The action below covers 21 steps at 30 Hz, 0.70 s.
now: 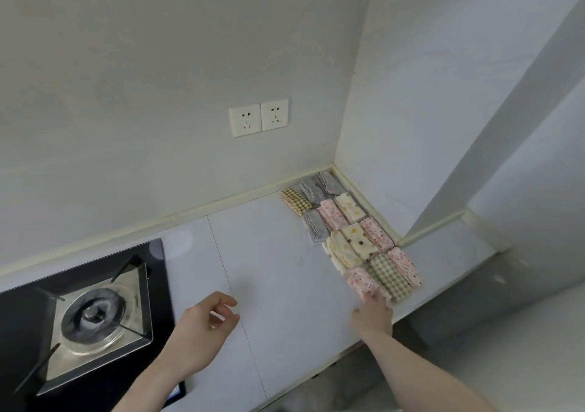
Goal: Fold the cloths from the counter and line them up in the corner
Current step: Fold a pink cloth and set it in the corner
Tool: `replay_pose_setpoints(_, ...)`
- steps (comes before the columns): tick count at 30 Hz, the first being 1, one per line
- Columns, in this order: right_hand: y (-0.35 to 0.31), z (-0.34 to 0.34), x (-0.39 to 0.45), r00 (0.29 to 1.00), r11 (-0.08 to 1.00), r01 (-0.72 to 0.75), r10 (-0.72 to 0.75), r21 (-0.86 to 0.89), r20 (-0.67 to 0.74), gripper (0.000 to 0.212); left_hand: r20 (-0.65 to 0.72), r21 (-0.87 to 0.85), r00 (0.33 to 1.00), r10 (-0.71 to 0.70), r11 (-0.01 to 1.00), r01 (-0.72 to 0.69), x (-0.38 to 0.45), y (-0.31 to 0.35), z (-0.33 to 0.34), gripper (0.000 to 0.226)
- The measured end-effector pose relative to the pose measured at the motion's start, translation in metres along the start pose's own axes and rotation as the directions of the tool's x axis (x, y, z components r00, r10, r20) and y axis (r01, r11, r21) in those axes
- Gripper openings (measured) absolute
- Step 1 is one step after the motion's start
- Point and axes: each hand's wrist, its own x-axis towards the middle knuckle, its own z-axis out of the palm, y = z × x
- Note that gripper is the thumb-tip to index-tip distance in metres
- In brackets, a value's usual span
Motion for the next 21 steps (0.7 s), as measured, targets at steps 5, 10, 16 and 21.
replay_pose_setpoints(5, -0.005, 0.004, 0.003, 0.992, 0.998, -0.027, 0.033, -0.049, 0.119, 0.073, -0.024, -0.014, 0.999, -0.045, 0.999, 0.044, -0.012, -0.011, -0.006, 0.012)
replay_pose_setpoints(10, -0.028, 0.003, -0.024, 0.994, 0.998, 0.045, -0.05, -0.042, -0.101, 0.055, -0.077, -0.061, 0.993, -0.086, 0.995, 0.082, -0.039, -0.033, -0.024, 0.013)
replay_pose_setpoints(16, -0.119, 0.043, -0.109, 0.908, 0.87, 0.397, -0.42, 0.292, 0.015, 0.037, -0.176, -0.102, 0.976, -0.13, 0.988, 0.114, -0.096, -0.066, -0.059, 0.019)
replay_pose_setpoints(21, -0.211, 0.077, -0.212, 0.721, 0.739, 0.512, -0.647, 0.439, 0.247, 0.03, -0.292, -0.153, 0.939, -0.181, 0.978, 0.141, -0.164, -0.106, -0.105, 0.019)
